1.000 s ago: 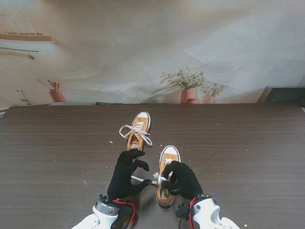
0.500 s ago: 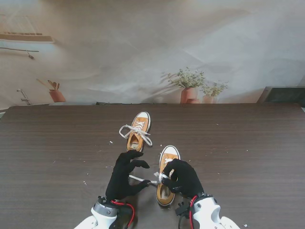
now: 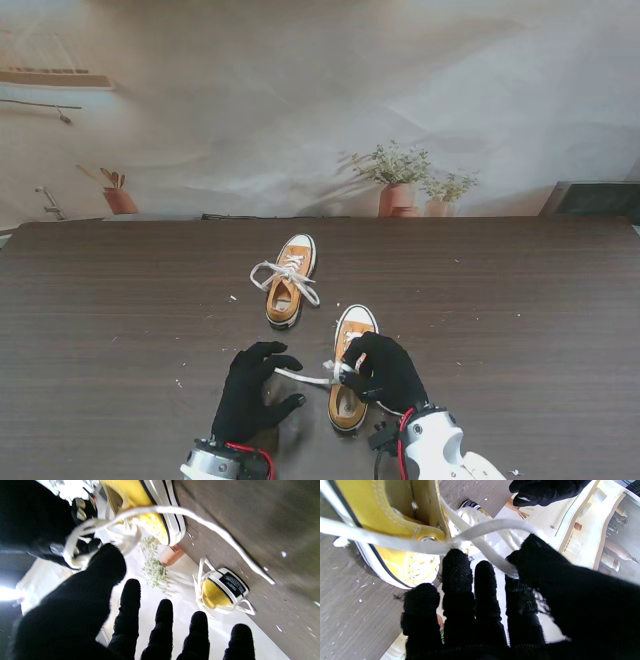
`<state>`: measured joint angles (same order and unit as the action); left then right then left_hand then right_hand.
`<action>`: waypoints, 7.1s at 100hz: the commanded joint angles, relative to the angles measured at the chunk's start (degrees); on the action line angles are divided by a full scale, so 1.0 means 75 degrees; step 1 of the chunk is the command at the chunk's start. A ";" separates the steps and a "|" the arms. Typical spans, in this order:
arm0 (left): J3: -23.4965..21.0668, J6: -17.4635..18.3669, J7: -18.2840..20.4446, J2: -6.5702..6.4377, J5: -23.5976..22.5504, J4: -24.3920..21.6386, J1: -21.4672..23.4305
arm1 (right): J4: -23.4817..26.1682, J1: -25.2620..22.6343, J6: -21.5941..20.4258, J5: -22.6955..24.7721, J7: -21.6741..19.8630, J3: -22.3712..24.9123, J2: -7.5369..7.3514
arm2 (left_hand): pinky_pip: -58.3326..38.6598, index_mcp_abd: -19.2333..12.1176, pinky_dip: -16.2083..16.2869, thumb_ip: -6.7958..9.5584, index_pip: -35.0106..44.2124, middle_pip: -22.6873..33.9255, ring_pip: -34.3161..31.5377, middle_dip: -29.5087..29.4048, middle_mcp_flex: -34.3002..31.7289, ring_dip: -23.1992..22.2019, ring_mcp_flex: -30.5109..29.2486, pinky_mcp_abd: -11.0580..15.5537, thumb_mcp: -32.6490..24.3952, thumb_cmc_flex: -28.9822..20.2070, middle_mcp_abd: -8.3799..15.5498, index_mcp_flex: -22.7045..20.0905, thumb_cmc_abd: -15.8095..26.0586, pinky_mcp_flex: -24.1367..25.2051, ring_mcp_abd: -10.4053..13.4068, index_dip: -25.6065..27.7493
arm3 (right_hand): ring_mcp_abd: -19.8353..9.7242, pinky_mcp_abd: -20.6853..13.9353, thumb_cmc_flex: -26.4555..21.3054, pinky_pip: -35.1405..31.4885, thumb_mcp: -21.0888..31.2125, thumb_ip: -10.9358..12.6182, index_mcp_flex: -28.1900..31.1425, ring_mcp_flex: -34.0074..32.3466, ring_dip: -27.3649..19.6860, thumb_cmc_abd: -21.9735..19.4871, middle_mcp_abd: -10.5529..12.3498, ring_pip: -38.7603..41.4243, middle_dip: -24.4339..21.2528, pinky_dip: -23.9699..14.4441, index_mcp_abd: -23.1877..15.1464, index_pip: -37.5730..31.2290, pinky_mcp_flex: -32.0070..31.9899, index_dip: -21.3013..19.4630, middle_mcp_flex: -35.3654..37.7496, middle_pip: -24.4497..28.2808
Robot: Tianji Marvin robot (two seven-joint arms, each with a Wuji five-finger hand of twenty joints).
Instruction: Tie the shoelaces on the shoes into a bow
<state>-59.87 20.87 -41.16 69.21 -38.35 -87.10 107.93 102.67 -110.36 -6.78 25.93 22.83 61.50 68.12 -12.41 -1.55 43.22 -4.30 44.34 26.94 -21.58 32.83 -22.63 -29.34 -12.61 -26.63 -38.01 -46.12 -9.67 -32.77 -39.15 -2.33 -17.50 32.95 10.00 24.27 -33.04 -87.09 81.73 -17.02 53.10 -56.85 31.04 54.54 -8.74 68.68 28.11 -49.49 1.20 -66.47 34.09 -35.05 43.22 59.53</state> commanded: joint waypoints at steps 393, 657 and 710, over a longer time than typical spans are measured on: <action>-0.0367 0.0994 0.1971 -0.0019 0.1735 -0.0680 0.0297 | 0.0256 -0.0211 -0.0293 0.0144 -0.0074 0.0218 -0.0040 | 0.0068 -0.1590 0.0197 -0.0051 0.1423 -0.0134 0.0216 -0.0101 -0.0229 -0.0142 0.0175 0.0698 0.1205 -0.1890 0.0169 -0.1247 0.1006 0.0448 0.0409 -0.0493 | -0.0001 0.0003 -0.0125 -0.0152 0.0463 0.0141 0.0306 -0.0212 -0.0084 -0.0088 0.0103 0.0092 0.0102 0.0030 -0.0213 -0.0095 0.0014 -0.0149 0.0103 -0.0053; 0.0394 0.0271 0.2166 -0.0120 0.1522 -0.0531 0.0230 | 0.0245 -0.0152 -0.0305 0.0242 -0.0105 0.0028 -0.0061 | -0.0019 -0.0130 0.0444 0.0221 -0.4741 -0.0025 -0.0138 -0.0022 0.0071 -0.0287 0.0513 0.0805 0.1197 -0.2120 0.0220 -0.1691 0.2858 0.0502 0.0550 -0.3456 | 0.0004 -0.0010 -0.0137 -0.0136 0.0436 0.0143 0.0298 -0.0205 -0.0082 -0.0111 0.0095 0.0085 0.0113 0.0034 -0.0240 -0.0081 -0.0009 -0.0157 0.0109 -0.0062; 0.0355 0.0284 0.2311 -0.0140 0.1643 -0.0535 0.0263 | 0.0238 -0.0133 -0.0284 0.0247 -0.0121 0.0013 -0.0064 | 0.0002 -0.1052 0.0594 0.0241 -0.5231 -0.0120 -0.0063 0.0176 0.0627 -0.0434 0.0745 0.0997 0.2721 -0.1983 0.0236 0.0564 0.3676 0.0734 0.0672 -0.3541 | 0.0000 -0.0010 -0.0132 -0.0136 0.0431 0.0141 0.0304 -0.0216 -0.0082 -0.0125 0.0108 0.0087 0.0111 0.0034 -0.0232 -0.0083 -0.0009 -0.0158 0.0110 -0.0062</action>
<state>-57.10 22.91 -24.95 68.31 -25.84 -90.77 109.73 104.31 -111.36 -8.91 27.65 22.74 61.54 67.84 -12.27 -2.04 46.69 -3.13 5.47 26.85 -22.30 32.85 -19.92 -31.64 -9.17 -22.93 -19.66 -61.08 -9.76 -31.36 -14.32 2.13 -14.39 6.82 10.01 24.29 -33.04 -87.09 81.72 -17.03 53.10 -56.85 31.04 54.43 -8.74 68.68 28.11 -49.49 1.21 -66.45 34.09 -35.05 43.22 59.53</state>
